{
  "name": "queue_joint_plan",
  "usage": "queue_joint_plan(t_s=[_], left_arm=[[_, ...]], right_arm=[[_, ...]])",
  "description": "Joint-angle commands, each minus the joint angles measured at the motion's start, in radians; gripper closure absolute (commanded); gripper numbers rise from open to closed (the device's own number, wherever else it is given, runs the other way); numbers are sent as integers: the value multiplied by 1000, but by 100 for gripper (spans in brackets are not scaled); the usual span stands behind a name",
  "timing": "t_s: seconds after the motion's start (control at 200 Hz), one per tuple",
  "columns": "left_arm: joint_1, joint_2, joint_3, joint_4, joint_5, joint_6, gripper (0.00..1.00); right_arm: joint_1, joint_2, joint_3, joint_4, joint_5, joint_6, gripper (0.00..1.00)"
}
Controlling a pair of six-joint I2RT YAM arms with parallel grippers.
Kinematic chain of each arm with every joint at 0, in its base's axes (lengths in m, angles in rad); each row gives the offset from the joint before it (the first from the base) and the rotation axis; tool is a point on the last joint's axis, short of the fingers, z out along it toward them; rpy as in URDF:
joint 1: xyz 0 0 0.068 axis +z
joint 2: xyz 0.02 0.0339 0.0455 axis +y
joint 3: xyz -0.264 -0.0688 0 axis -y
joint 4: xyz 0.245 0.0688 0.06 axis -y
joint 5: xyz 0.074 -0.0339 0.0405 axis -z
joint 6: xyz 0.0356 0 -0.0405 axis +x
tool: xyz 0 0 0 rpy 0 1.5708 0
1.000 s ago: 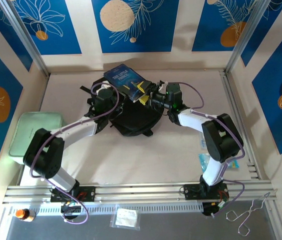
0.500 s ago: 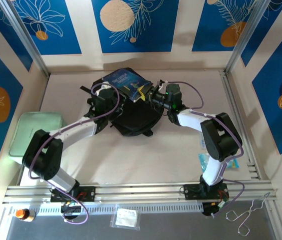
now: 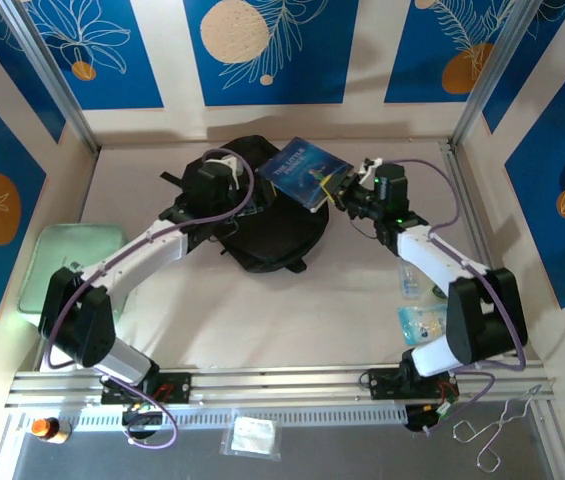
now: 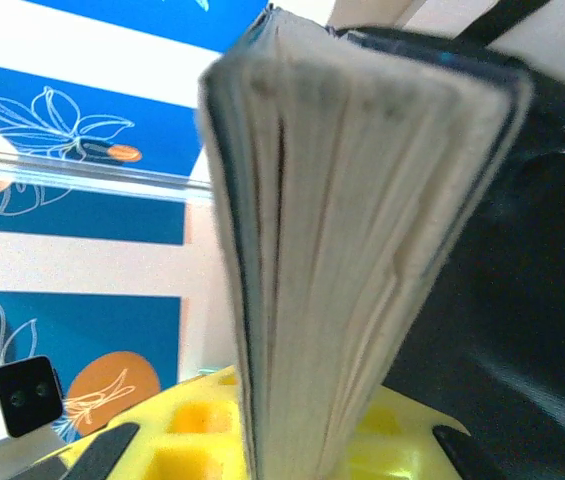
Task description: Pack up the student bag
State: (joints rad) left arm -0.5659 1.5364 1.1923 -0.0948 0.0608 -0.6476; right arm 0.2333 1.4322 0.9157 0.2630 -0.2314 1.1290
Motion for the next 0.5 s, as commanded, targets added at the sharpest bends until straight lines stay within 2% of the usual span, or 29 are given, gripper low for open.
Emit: queue_joint_plan(t_s=[0.0,0.19,0.305,0.375,0.495], left_arm=[[-56,61,73,-187,78,234,26],[-170,156,193,-331,-5,429,26],[-228,238,321,-499,-69,509,28],[-269,295,407,-597,-152,539,29],[-308,378,504,-687,-213,571,31]], right_arm=[[-51,-104,-15,-129,22,-138,94],[-134,-188,-19,-261,59,-216,94],[-142,-209,-15,-302,165,-287,94],[-147,-216,-13,-309,209,-307,94],[-157,-226,-12,-316,245,-321,94]])
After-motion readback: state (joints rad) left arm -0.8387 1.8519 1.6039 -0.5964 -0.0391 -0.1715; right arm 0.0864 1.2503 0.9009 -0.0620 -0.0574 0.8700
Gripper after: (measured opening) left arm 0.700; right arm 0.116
